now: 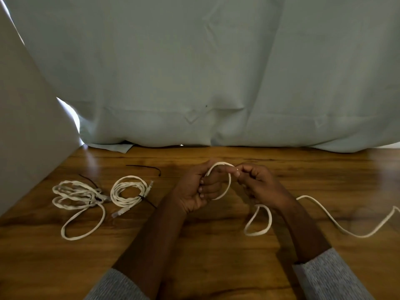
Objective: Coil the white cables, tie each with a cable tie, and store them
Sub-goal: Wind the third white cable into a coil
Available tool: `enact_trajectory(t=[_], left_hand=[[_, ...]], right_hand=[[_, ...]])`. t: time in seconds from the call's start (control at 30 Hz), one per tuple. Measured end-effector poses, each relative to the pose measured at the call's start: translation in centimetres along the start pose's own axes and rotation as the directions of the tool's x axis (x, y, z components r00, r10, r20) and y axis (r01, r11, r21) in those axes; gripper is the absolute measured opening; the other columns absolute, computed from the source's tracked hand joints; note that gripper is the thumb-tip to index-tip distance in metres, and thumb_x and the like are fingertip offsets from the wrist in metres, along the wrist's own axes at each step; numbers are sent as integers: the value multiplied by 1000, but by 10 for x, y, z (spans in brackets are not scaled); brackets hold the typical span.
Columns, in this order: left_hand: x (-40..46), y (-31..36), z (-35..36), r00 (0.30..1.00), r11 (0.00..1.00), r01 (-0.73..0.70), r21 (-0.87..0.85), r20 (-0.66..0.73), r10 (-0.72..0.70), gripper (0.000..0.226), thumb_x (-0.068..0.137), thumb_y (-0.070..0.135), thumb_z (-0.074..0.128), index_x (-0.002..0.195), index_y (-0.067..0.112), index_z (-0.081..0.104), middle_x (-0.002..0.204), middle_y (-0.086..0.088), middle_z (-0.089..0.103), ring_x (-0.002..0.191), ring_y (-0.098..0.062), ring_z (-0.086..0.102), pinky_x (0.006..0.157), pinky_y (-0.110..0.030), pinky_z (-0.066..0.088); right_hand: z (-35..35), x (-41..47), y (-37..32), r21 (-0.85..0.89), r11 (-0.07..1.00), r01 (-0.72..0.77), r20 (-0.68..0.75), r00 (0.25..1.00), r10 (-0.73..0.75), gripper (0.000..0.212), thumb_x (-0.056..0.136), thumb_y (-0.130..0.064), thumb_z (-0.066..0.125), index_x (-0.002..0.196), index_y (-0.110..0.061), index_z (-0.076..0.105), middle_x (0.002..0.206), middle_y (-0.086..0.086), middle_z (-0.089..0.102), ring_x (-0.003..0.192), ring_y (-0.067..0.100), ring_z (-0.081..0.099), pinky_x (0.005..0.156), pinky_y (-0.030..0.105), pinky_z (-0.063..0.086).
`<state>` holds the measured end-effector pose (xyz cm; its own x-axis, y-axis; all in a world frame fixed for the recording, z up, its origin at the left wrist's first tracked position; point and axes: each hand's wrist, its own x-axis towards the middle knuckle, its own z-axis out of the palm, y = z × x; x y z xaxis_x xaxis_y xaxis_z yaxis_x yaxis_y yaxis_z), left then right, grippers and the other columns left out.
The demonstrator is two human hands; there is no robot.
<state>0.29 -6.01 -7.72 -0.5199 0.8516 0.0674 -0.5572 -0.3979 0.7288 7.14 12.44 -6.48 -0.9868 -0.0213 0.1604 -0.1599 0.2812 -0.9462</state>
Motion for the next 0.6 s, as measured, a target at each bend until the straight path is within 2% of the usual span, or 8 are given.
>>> enact_trajectory(t=[0.07, 0.17, 0.3, 0.4, 0.5, 0.53, 0.6], left_hand=[[-3, 4, 2, 998, 997, -66, -36, 3, 66, 58, 102, 35, 32, 121, -10, 62, 43, 7, 23, 34, -4, 14, 36, -19, 12], [-7, 4, 9, 988, 988, -151, -29, -4, 151, 55, 102, 30, 35, 134, -13, 47, 44, 8, 35, 33, -2, 30, 36, -17, 19], [-7, 3, 19, 961, 961, -276, 6, -25, 276, 57, 103, 26, 33, 143, -14, 31, 51, 6, 46, 39, -3, 41, 42, -17, 36], [-7, 6, 20, 931, 933, -360, 14, -59, 360, 58, 102, 27, 37, 143, -13, 31, 56, 5, 51, 44, -4, 49, 50, -19, 45], [-6, 9, 10, 899, 900, -429, -70, -130, 418, 68, 91, 26, 65, 140, -11, 38, 68, 1, 60, 58, -8, 59, 56, -21, 51], [-6, 11, 10, 877, 886, -462, -46, -169, 449, 69, 86, 25, 71, 138, -11, 41, 75, -2, 64, 64, -11, 63, 60, -23, 54], [-3, 14, 5, 835, 850, -525, -35, -215, 507, 49, 91, 21, 62, 128, -8, 50, 90, -8, 73, 80, -16, 72, 68, -29, 60]], right_hand=[[0, 0, -1, -10, 1000, -2, -13, 1000, 2, 14, 102, -15, 55, 101, -12, 69, 51, -9, 46, 39, 3, 36, 40, 18, 27], [2, 2, 2, -4, 1000, -5, 8, 1000, 5, 16, 101, -9, 55, 98, -15, 69, 54, -8, 50, 39, 2, 39, 39, 18, 29], [13, 4, 10, -227, 973, 33, 83, 996, -15, 16, 102, -13, 56, 98, -16, 70, 60, -4, 61, 48, 4, 50, 48, 20, 38], [20, 7, 10, -283, 959, 6, 98, 995, 23, 19, 104, -14, 51, 100, -16, 69, 65, 3, 66, 48, 9, 53, 49, 23, 41], [24, 7, 11, -342, 939, -26, 123, 990, 72, 22, 105, -14, 47, 101, -23, 67, 65, 1, 66, 47, 11, 54, 46, 24, 42], [26, 6, 11, -339, 940, -46, 124, 988, 93, 22, 105, -14, 47, 103, -24, 67, 66, 2, 66, 46, 9, 53, 45, 24, 42], [30, 5, 12, -279, 955, -104, 139, 979, 147, 23, 104, -9, 47, 109, -20, 66, 69, 5, 65, 44, 4, 52, 44, 21, 40]])
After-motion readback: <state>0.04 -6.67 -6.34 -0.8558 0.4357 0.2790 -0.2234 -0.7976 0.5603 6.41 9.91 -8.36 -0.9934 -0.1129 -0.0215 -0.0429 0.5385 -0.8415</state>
